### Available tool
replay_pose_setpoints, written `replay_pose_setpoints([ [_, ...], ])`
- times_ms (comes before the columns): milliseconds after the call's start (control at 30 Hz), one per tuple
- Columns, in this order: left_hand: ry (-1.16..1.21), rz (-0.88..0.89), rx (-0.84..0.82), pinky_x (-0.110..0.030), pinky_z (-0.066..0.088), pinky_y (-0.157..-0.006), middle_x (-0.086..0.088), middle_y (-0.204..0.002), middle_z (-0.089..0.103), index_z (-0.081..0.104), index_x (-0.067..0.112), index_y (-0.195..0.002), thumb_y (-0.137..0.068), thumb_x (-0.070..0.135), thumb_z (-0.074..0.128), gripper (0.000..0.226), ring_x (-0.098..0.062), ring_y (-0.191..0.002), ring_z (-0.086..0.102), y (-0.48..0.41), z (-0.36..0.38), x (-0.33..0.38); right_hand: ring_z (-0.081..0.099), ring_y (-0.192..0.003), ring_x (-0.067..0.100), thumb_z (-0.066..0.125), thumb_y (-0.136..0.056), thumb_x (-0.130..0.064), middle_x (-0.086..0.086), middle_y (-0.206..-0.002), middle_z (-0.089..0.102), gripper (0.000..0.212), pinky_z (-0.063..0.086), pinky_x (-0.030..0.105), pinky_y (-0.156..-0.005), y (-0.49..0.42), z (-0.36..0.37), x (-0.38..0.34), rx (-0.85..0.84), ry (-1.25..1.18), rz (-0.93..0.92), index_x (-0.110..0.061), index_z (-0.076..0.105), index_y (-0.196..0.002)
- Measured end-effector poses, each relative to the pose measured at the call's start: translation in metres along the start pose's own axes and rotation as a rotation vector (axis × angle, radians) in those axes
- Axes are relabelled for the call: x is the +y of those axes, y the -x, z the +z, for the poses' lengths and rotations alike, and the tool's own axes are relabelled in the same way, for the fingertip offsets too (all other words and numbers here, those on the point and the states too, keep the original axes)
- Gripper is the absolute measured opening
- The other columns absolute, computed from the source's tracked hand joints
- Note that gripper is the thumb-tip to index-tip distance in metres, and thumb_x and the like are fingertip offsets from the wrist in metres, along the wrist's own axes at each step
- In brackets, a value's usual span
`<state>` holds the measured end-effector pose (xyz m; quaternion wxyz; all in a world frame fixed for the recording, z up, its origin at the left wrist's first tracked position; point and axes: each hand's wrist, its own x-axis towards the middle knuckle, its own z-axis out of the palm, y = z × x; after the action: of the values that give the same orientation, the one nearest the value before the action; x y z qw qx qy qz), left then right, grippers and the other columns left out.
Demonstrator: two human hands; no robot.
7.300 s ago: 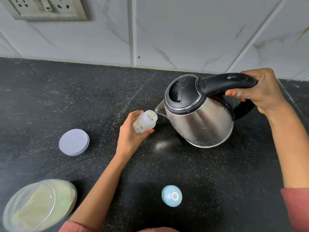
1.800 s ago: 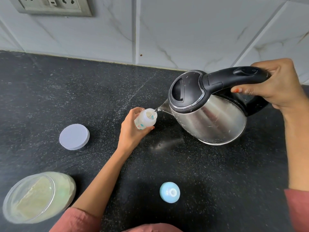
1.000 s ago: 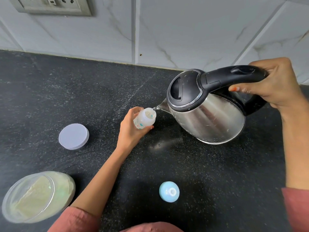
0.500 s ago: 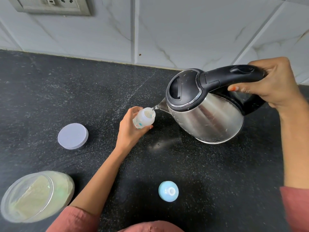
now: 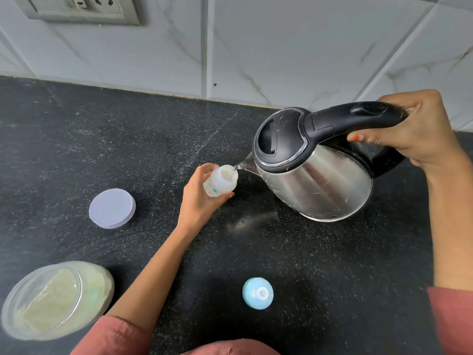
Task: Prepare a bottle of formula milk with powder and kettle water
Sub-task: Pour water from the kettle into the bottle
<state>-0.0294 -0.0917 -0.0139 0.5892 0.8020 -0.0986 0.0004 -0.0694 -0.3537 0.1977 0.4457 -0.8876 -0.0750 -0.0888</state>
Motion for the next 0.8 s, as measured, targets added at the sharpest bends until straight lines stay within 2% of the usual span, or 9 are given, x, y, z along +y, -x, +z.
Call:
replay_pose_setpoints([
  [167, -0.003, 0.003, -0.002, -0.005, 0.037, -0.077, 0.011, -0.112, 0.056, 0.046, 0.027, -0.108, -0.062, 0.013, 0.084, 0.061, -0.009, -0.106, 0.054, 0.0, -0.0001, -0.0003, 0.058, -0.059, -0.008, 0.074, -0.042, -0.069, -0.03, -0.064, 0.065, 0.036, 0.041, 0.006, -0.054, 0.0004, 0.0009, -0.0026, -0.007, -0.005, -0.014, -0.048, 0.069, -0.07],
  [333, -0.001, 0.009, -0.006, -0.005, 0.037, -0.077, 0.01, -0.112, 0.057, 0.046, 0.027, -0.108, -0.062, 0.013, 0.084, 0.062, -0.01, -0.106, 0.055, 0.0003, 0.0001, -0.0002, 0.055, -0.057, -0.004, 0.075, -0.041, -0.07, -0.025, -0.061, 0.064, 0.037, 0.04, 0.01, -0.053, -0.0001, 0.0014, 0.0001, 0.0, 0.0, -0.009, -0.045, 0.069, -0.068],
  [533, -0.001, -0.009, -0.009, -0.006, 0.037, -0.078, 0.011, -0.112, 0.056, 0.046, 0.027, -0.109, -0.062, 0.013, 0.084, 0.062, -0.008, -0.106, 0.054, 0.0001, -0.0001, 0.0005, 0.054, -0.055, -0.007, 0.075, -0.041, -0.069, -0.027, -0.059, 0.063, 0.035, 0.038, 0.006, -0.052, 0.0, 0.0024, 0.0006, 0.002, -0.017, -0.015, -0.046, 0.069, -0.067],
  [667, 0.006, -0.017, -0.001, -0.012, 0.04, -0.08, 0.011, -0.113, 0.057, 0.049, 0.022, -0.111, -0.061, 0.014, 0.084, 0.062, -0.008, -0.107, 0.054, 0.0008, 0.0008, 0.0022, 0.056, -0.057, -0.009, 0.075, -0.043, -0.067, -0.03, -0.062, 0.064, 0.033, 0.039, 0.005, -0.054, 0.0018, 0.0023, 0.0007, 0.003, -0.047, -0.025, -0.047, 0.069, -0.069],
  [800, 0.023, -0.014, 0.001, -0.026, 0.045, -0.085, 0.011, -0.113, 0.058, 0.048, 0.024, -0.11, -0.061, 0.014, 0.084, 0.061, -0.008, -0.108, 0.055, 0.0005, 0.0025, 0.0064, 0.055, -0.056, -0.009, 0.075, -0.043, -0.066, -0.03, -0.06, 0.063, 0.032, 0.039, 0.005, -0.052, 0.004, 0.0029, 0.0034, 0.024, -0.089, -0.029, -0.047, 0.069, -0.068],
])
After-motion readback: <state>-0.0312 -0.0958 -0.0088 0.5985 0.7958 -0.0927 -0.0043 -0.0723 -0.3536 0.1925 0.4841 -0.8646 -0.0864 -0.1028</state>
